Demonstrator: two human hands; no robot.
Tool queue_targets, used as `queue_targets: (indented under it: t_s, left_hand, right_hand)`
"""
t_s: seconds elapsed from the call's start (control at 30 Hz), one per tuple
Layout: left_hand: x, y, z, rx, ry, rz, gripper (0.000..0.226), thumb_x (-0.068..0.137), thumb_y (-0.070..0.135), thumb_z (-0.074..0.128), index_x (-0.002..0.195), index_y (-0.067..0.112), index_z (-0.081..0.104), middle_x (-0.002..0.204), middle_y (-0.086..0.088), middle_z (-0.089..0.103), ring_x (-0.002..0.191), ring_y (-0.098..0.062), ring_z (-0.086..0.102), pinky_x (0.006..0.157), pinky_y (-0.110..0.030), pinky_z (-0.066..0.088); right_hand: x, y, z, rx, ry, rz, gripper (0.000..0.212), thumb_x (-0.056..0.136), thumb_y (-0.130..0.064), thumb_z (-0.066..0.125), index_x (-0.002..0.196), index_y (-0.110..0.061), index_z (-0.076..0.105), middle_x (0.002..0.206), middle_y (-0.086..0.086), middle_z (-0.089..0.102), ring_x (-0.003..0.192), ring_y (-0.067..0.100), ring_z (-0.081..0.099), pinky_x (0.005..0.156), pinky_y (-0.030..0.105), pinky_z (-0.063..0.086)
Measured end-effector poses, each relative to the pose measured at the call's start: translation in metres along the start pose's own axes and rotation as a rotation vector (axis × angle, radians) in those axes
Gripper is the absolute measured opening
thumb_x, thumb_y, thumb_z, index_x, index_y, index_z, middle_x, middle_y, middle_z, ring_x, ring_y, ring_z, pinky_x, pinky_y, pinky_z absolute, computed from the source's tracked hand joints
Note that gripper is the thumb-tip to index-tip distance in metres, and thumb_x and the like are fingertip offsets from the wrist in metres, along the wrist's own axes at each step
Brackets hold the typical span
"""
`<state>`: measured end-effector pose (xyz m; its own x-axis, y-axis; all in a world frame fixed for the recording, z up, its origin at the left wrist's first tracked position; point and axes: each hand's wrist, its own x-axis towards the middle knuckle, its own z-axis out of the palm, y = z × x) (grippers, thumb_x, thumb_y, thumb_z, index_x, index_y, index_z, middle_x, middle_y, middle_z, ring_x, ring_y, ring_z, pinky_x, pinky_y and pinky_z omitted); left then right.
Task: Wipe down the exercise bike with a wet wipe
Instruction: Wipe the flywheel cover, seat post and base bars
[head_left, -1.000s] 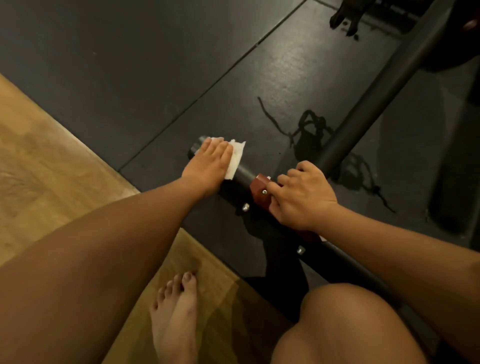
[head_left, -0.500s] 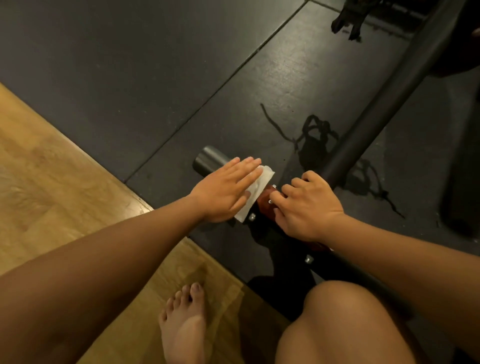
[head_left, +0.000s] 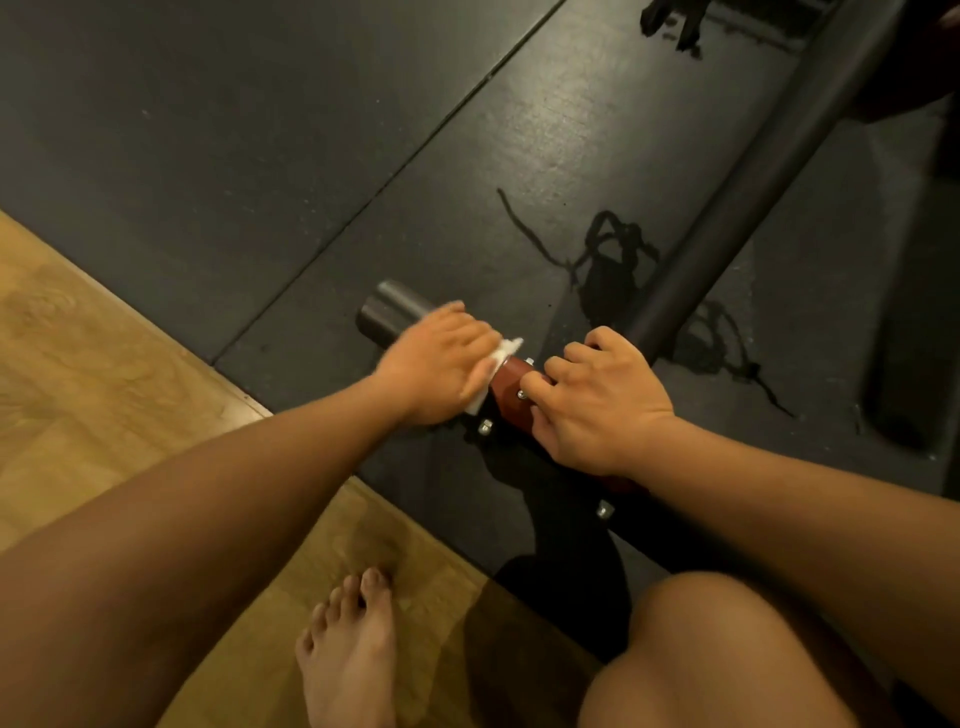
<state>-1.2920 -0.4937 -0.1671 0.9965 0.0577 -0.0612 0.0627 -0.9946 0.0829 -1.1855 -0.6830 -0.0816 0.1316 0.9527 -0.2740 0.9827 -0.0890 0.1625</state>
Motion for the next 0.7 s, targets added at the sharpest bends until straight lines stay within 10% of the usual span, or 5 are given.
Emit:
queue_targets:
  t_s: [0.17,0.43,0.7]
  left_hand:
    - [0.044,0.001,-0.019,0.056,-0.264,-0.01,0.054,0.099,0.047,0.018,0.095,0.021,0.065,0.102,-0.013,0.069,0.093,-0.033,0.063,0.07,-0.036,0.04]
    - [0.051,-0.056,-0.039,0.167,-0.543,-0.421,0.053,0.097,0.044,0.026,0.121,0.014,0.064,0.13,-0.016,0.061,0.118,-0.034,0.055,0.099,-0.045,0.038]
    - [0.014,0.023,-0.014,0.119,-0.132,-0.43,0.06,0.096,0.031,0.016,0.126,0.007,0.061,0.139,-0.015,0.055,0.144,-0.035,0.029,0.117,-0.054,0.017]
  right_hand:
    - [0.0,0.002,0.004,0.018,0.005,0.004,0.04,0.094,-0.049,0.028,0.098,-0.021,0.058,0.087,0.002,0.063,0.08,0.024,0.056,0.081,0.039,0.036]
    - [0.0,0.0,0.004,0.006,0.031,0.003,0.04,0.094,-0.047,0.029,0.101,-0.022,0.059,0.089,0.002,0.064,0.081,0.024,0.056,0.079,0.038,0.032]
    - [-0.002,-0.001,-0.002,0.013,0.017,-0.003,0.039,0.094,-0.048,0.031,0.104,-0.023,0.059,0.098,0.002,0.066,0.09,0.023,0.058,0.083,0.038,0.031]
